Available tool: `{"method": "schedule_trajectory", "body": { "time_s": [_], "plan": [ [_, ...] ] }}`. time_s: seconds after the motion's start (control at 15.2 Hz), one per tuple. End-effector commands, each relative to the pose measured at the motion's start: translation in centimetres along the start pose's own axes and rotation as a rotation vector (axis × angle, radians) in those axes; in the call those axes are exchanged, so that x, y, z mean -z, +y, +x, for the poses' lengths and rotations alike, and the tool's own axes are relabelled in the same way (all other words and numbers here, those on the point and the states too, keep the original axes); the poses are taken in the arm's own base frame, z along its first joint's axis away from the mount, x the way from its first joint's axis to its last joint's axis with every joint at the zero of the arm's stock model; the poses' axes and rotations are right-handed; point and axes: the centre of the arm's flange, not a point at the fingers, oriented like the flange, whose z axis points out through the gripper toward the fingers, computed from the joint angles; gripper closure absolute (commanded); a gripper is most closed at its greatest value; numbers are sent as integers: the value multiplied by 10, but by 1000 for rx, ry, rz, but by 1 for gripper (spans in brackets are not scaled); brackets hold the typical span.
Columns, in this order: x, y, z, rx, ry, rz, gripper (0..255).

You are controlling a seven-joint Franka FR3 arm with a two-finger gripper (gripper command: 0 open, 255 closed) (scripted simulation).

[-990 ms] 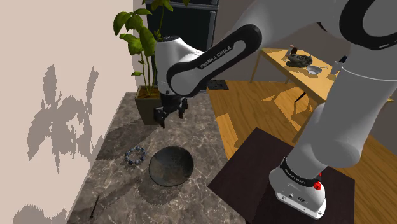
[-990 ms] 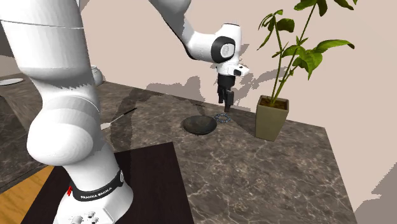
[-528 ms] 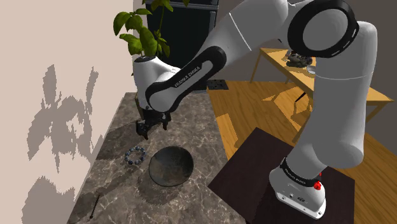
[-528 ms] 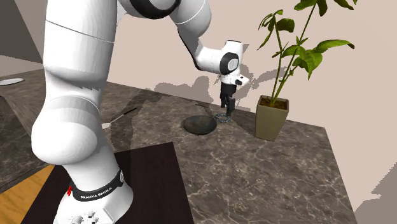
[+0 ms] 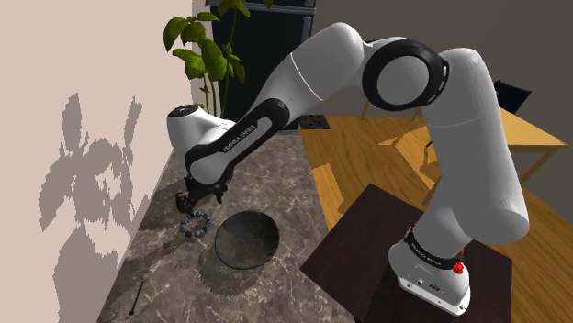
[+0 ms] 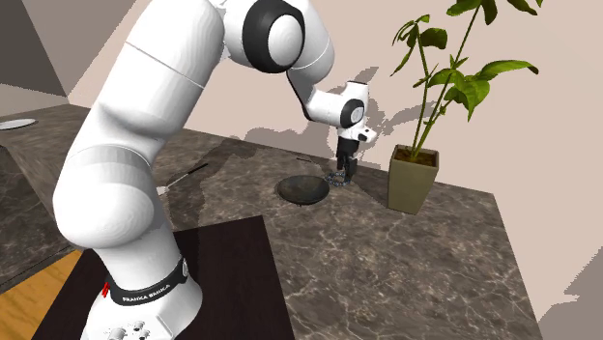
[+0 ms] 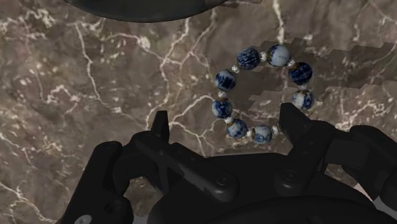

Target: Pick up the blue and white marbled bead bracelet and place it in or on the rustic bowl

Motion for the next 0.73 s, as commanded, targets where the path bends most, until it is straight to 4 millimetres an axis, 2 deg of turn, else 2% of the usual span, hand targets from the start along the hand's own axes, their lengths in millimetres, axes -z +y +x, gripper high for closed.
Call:
{"method": "schedule_trajectory", "body": {
  "time_s": [0.0,0.33,0.66],
  "plan": [
    [-10,-4,2,0,0,0,0],
    [-39,-4,2,0,0,0,0],
    [-39,-4,2,0,0,0,0]
  ]
}}
